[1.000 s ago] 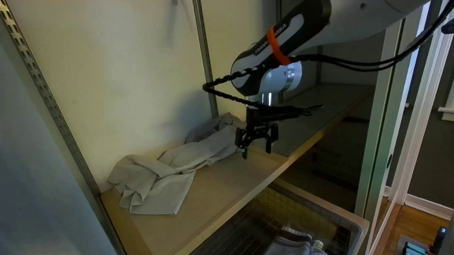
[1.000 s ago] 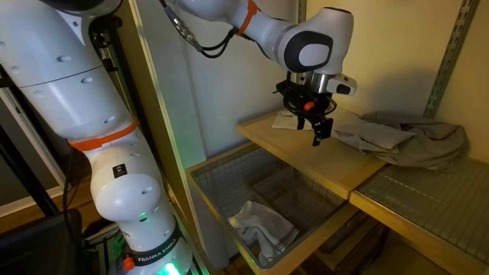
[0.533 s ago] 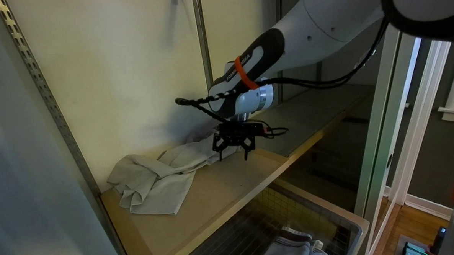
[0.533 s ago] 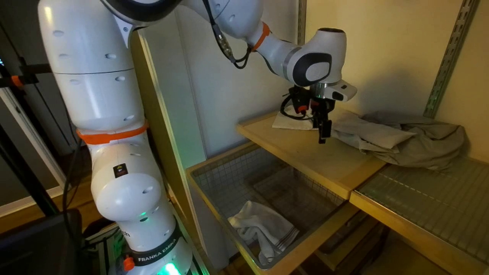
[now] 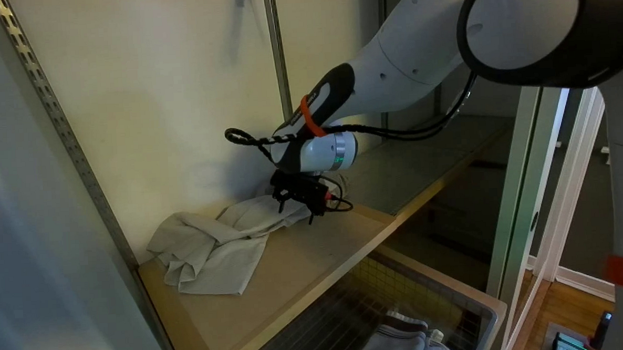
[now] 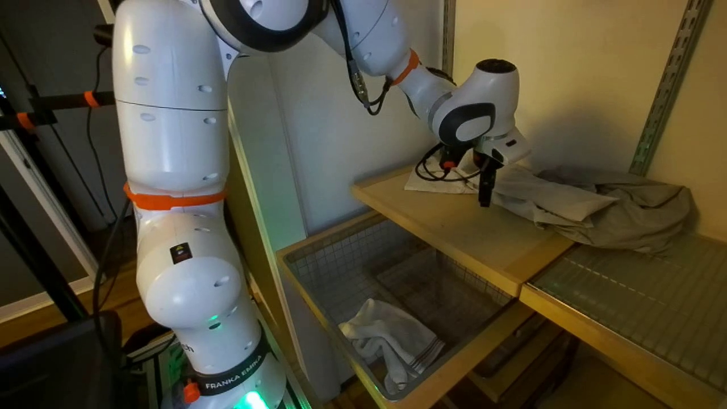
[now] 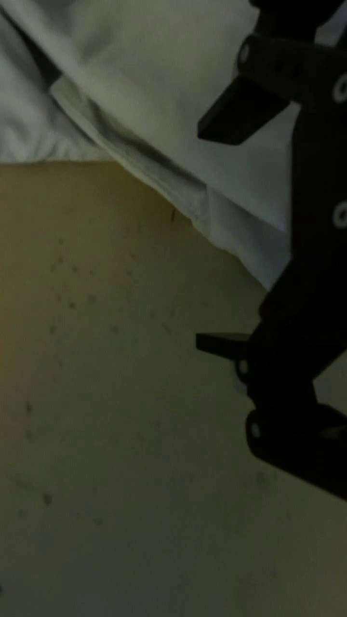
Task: Fold the towel and put it in the open drawer
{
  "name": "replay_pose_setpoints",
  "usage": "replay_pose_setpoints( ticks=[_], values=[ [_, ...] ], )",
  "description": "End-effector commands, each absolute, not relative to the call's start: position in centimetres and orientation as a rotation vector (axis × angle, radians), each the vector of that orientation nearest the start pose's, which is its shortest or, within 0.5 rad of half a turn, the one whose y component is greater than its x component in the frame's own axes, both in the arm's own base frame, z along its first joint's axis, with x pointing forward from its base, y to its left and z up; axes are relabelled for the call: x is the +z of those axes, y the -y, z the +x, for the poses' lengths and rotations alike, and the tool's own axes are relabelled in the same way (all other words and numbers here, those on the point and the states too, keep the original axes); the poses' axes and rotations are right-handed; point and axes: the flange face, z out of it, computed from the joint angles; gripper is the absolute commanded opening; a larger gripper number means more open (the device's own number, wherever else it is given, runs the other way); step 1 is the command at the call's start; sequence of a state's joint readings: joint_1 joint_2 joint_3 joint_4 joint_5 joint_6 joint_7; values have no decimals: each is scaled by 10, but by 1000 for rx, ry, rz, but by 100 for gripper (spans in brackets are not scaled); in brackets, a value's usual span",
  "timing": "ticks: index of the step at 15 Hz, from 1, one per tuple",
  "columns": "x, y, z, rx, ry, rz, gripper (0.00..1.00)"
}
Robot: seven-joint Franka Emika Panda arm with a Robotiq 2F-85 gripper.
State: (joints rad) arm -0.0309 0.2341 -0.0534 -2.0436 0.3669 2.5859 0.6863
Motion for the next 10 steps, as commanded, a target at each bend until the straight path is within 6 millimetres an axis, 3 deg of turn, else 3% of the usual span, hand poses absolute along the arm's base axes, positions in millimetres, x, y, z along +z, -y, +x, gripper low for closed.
replay_pose_setpoints(
  ticks=[1, 4, 7, 8, 9, 10],
  values=[
    [358, 41, 629, -396, -1545, -2221, 100],
    [348, 24, 637, -469, -1612, -2049, 100],
    [331, 7, 643, -493, -1611, -1997, 100],
    [325, 1, 643, -517, -1608, -1989, 75],
    [320, -3, 644, -530, -1605, -1984, 74],
    [317, -5, 644, -538, -1606, -1984, 65]
  ],
)
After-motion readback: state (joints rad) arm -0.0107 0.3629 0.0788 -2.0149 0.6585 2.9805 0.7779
